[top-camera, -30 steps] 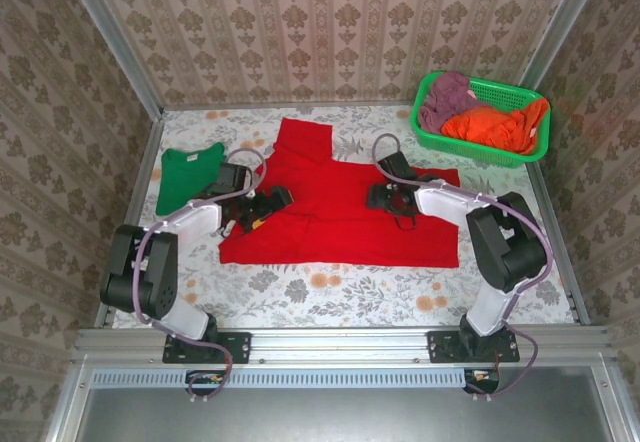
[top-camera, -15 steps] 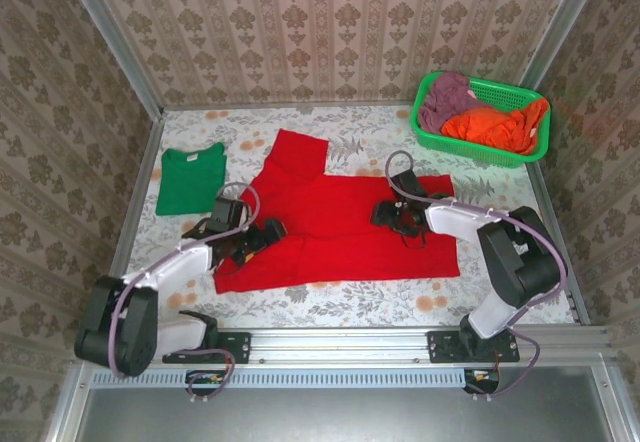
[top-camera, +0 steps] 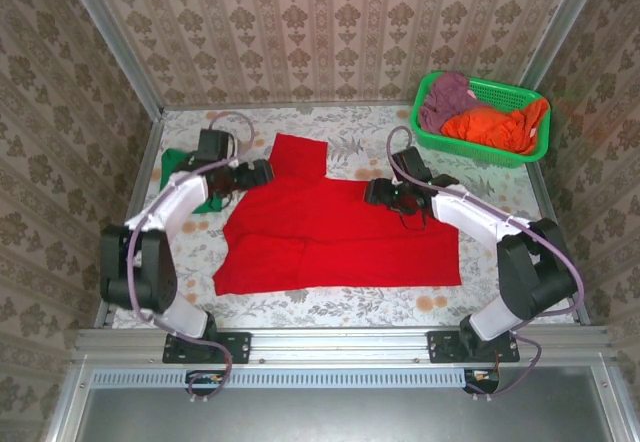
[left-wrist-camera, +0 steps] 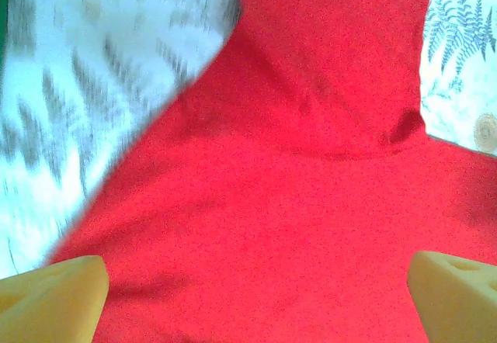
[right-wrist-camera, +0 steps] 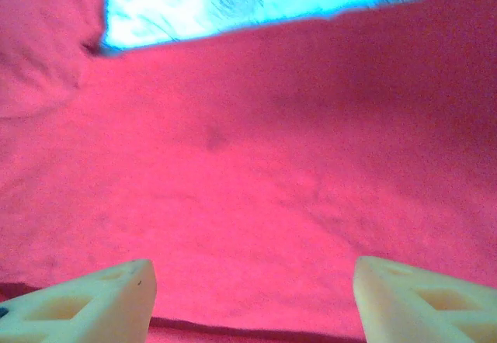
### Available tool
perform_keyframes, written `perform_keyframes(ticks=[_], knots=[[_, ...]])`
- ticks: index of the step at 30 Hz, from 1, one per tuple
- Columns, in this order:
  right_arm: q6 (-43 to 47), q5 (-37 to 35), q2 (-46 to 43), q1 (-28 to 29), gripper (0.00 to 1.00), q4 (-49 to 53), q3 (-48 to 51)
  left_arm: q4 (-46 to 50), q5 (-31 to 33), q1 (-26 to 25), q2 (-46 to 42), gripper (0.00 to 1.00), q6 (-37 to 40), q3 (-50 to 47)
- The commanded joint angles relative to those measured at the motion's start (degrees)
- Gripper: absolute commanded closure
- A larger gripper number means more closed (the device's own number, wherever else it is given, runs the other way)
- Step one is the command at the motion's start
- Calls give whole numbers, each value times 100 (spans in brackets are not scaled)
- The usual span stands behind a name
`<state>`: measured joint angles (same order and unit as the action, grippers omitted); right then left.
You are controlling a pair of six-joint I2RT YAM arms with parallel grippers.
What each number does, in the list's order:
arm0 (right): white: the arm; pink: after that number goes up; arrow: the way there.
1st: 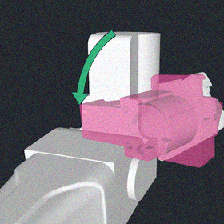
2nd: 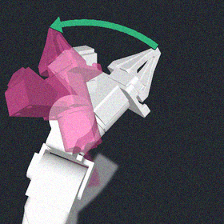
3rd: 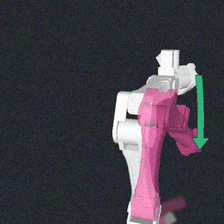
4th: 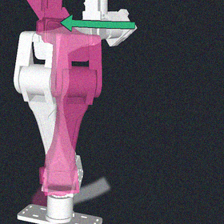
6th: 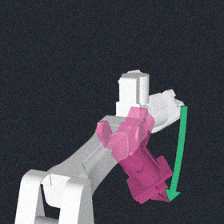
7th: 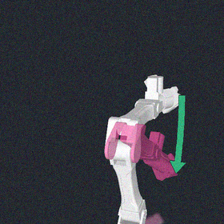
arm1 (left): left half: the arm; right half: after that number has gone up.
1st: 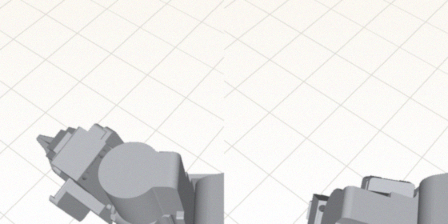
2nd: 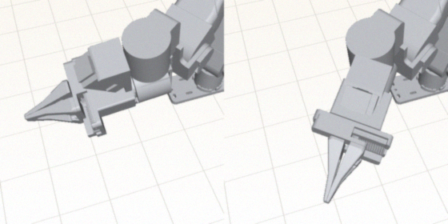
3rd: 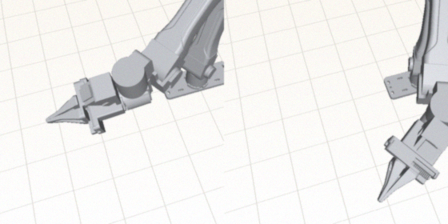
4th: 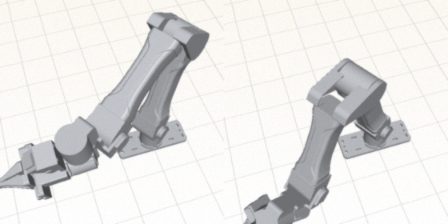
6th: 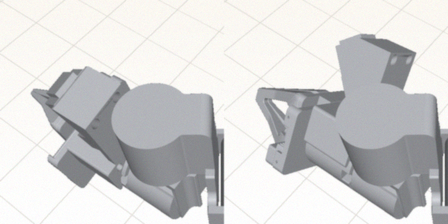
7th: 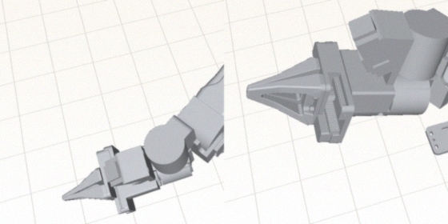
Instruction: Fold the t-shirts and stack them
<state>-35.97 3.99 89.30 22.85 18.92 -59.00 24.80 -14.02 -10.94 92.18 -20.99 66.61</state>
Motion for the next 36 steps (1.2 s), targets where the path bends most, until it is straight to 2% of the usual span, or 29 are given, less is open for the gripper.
perform_keyframes(ticks=[1, 5, 7, 9, 12, 18, 23, 27, 36], knots=[[349, 142, 332, -108, 31, 180, -363, 670, -499, 134, 890, 4, 2058, 973], [387, 209, 422, -165, 31, 165, -483, 1535, -850, 249, 1898, 9, 3595, 2121], [362, 225, 419, -183, 31, 147, -434, 1768, -1026, 285, 2230, 15, 4184, 2513], [326, 243, 396, -203, 31, 79, -322, 1889, -1315, 359, 2538, 28, 4733, 2838], [267, 252, 369, -228, 31, 21, -179, 2178, -1548, 442, 3037, 35, 5156, 3444], [147, 219, 274, -250, 31, -61, 72, 2912, -1754, 488, 4094, 35, 5034, 4927], [125, 199, 255, -280, 31, -60, 134, 3270, -1776, 431, 4693, 36, 4806, 5724], [134, 194, 255, -307, 31, -54, 134, 3387, -1616, 358, 4884, 36, 4746, 5916], [138, 218, 290, -365, 31, -61, 154, 3356, -1557, 295, 5088, 50, 4455, 5961]])
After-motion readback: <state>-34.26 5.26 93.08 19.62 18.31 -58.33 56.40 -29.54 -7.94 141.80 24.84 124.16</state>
